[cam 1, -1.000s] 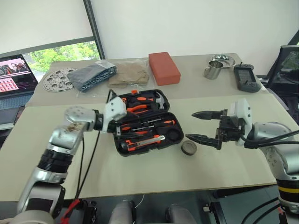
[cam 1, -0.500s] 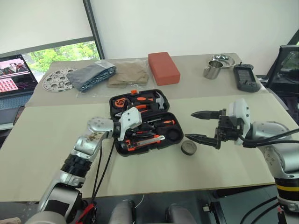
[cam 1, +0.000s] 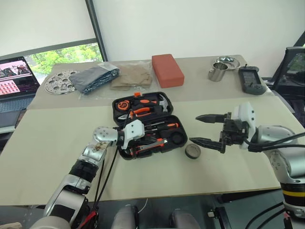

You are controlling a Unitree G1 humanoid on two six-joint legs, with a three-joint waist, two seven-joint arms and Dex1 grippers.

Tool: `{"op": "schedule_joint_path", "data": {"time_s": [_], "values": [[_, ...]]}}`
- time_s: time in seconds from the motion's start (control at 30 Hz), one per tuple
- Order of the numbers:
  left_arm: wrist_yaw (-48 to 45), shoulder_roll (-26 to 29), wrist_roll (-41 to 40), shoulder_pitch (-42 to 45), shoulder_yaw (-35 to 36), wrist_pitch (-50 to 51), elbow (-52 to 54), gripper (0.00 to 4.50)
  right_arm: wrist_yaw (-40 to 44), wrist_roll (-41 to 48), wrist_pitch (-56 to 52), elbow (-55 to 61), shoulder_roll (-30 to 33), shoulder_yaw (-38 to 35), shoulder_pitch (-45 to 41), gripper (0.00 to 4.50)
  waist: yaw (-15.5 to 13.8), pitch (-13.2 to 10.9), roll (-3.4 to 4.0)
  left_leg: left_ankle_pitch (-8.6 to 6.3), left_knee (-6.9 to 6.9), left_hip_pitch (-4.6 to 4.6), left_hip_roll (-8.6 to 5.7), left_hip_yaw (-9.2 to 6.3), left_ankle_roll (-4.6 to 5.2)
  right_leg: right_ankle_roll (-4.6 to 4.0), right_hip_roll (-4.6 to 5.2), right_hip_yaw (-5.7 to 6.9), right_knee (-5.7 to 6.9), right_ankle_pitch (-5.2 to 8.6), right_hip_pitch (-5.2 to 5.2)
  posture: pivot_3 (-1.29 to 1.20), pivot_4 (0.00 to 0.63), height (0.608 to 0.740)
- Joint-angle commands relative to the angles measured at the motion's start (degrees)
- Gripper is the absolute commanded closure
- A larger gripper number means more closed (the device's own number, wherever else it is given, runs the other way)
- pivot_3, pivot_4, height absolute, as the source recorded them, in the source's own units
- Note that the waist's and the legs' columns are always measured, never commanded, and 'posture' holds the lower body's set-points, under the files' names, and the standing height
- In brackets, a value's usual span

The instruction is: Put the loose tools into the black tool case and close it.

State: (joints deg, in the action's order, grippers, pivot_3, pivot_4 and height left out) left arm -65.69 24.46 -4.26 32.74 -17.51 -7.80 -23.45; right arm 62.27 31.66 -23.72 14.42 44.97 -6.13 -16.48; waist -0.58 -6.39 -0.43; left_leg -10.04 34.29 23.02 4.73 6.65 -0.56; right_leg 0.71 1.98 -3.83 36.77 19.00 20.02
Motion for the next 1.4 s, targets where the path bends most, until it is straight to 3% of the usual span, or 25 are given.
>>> {"op": "schedule_joint_path", "data": {"time_s": [0.03,0.3,0.47,0.57,0.73,0.87,0.93,1.1,1.4], "values": [[2.1,0.8,7.8,-2.9,-4.9,-3.8,-7.3,4.4,0.1,-0.1,1.7,1.2,0.7,-2.0,0.0,0.0,0.0,0.2,0.08,0.0,0.0,-0.01,0.0,0.0,0.0,0.0,0.0,-0.01,0.0,0.0,-0.01,0.0,0.15,0.736],[8.1,0.4,13.4,-3.3,-7.2,-10.0,-12.5,4.4,-0.2,-4.1,1.1,-0.2,2.8,0.4,0.4,0.0,0.2,0.7,0.49,-0.1,-0.06,-1.21,-0.1,-0.06,0.11,0.03,0.1,-0.04,0.03,0.04,-1.0,0.0,0.15,0.736],[9.2,-1.0,4.6,-2.8,0.2,-3.4,-4.6,4.4,0.7,-7.9,0.0,0.4,5.1,4.3,2.5,0.0,0.2,0.8,0.51,-0.09,-0.07,-1.43,-0.13,-0.19,0.12,0.13,0.23,-0.03,0.05,0.08,-1.03,0.0,0.15,0.736],[5.8,0.3,-5.2,-3.5,5.7,6.9,7.4,3.73,1.1,-11.8,0.6,0.0,6.6,7.8,3.1,0.0,0.4,0.7,0.36,0.01,0.0,-0.77,-0.13,-0.22,0.24,0.1,0.21,-0.04,0.22,0.01,-0.68,0.0,0.15,0.736],[-2.2,8.2,-18.2,-4.9,10.5,23.4,24.7,1.88,1.4,-14.5,-4.0,1.1,6.5,13.7,-0.7,0.0,1.5,0.5,0.04,0.22,0.05,0.38,0.0,-0.25,0.04,0.04,-0.17,-0.15,0.18,-0.03,0.3,0.0,0.15,0.736],[-4.8,14.0,-24.7,-5.0,13.2,32.4,33.3,0.34,2.1,-17.2,-7.0,0.8,5.8,18.9,-5.1,0.0,1.3,0.4,0.07,0.2,-0.08,0.24,0.04,-0.28,0.03,0.04,-0.32,-0.29,-0.04,0.0,0.21,0.0,0.15,0.736],[-6.5,17.4,-26.5,-5.2,13.8,35.6,36.8,0.11,2.9,-17.9,-7.6,0.3,5.3,20.9,-7.1,0.0,1.3,0.3,-0.04,0.2,-0.11,0.27,0.09,-0.28,0.03,-0.01,-0.37,-0.3,-0.06,0.04,0.24,0.0,0.15,0.736],[-5.9,20.9,-25.8,-5.4,13.6,36.9,39.6,0.0,5.4,-20.0,-8.4,0.0,6.9,24.1,-8.1,1.32,0.8,0.2,-0.12,0.18,-0.2,0.24,0.06,-0.28,0.04,-0.05,-0.35,-0.29,-0.08,0.06,0.21,0.0,0.15,0.736],[-4.5,23.1,-24.7,-6.9,13.7,36.6,42.3,0.0,5.8,-23.7,-7.8,-1.3,7.5,25.9,-8.4,4.43,0.7,0.2,-0.19,0.17,-0.23,0.23,0.08,-0.28,0.07,-0.11,-0.37,-0.31,-0.05,0.07,0.23,0.0,0.15,0.736]]}}
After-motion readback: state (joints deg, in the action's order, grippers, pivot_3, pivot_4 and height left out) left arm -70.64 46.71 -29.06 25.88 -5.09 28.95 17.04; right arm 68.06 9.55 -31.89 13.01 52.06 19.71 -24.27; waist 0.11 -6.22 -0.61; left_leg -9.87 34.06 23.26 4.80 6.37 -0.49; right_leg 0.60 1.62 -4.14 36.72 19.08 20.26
